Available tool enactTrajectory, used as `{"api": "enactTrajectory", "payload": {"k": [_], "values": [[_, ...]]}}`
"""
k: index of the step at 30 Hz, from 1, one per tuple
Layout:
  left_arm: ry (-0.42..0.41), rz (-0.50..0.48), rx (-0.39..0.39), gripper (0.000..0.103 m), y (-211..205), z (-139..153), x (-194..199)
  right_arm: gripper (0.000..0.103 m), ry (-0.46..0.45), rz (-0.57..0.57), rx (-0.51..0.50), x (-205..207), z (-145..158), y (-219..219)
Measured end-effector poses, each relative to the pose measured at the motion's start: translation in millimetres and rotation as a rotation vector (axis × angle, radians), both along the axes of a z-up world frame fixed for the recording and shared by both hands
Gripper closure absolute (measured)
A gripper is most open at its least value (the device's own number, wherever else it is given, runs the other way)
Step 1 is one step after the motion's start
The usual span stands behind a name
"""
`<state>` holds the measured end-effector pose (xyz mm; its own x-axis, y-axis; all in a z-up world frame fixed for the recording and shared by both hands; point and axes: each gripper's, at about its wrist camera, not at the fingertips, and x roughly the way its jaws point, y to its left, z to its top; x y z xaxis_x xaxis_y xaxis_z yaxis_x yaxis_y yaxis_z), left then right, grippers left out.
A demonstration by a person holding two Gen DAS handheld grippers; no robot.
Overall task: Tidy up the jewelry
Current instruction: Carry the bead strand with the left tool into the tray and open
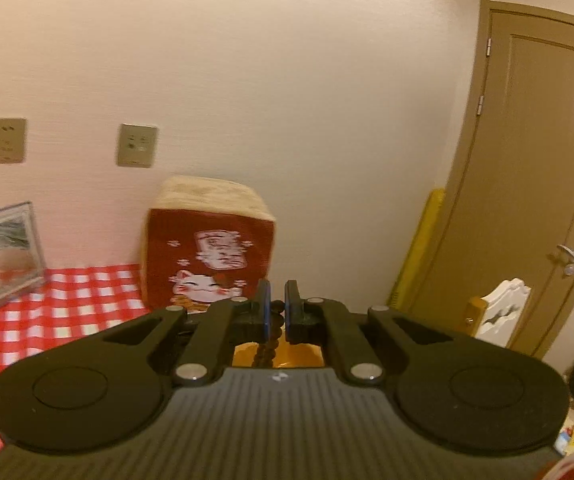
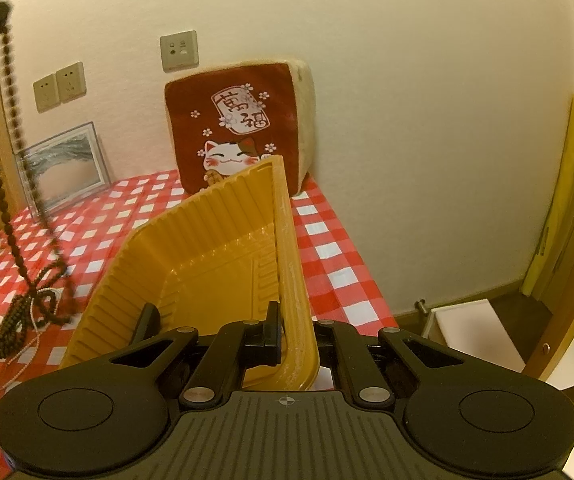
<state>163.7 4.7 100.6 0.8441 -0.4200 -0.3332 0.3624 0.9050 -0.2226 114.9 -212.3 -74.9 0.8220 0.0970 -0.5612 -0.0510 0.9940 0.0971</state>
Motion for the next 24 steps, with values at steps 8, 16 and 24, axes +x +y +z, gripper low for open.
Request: {"api": "enactTrajectory", "payload": {"k": [8, 16, 24], "values": [[0.113, -0.056, -0.002, 0.098, -32, -43, 21, 0.097, -0.001, -0.002, -0.001, -2, 1, 0], [0.303, -0.063, 0.023, 0.098, -44, -109, 34, 0.097, -0.001, -0.003, 0.0, -1, 1, -1], [0.334, -0.109, 0.01, 0.098, -59, -124, 39, 0.097, 0.0, -0.003, -0.001, -1, 1, 0]]}}
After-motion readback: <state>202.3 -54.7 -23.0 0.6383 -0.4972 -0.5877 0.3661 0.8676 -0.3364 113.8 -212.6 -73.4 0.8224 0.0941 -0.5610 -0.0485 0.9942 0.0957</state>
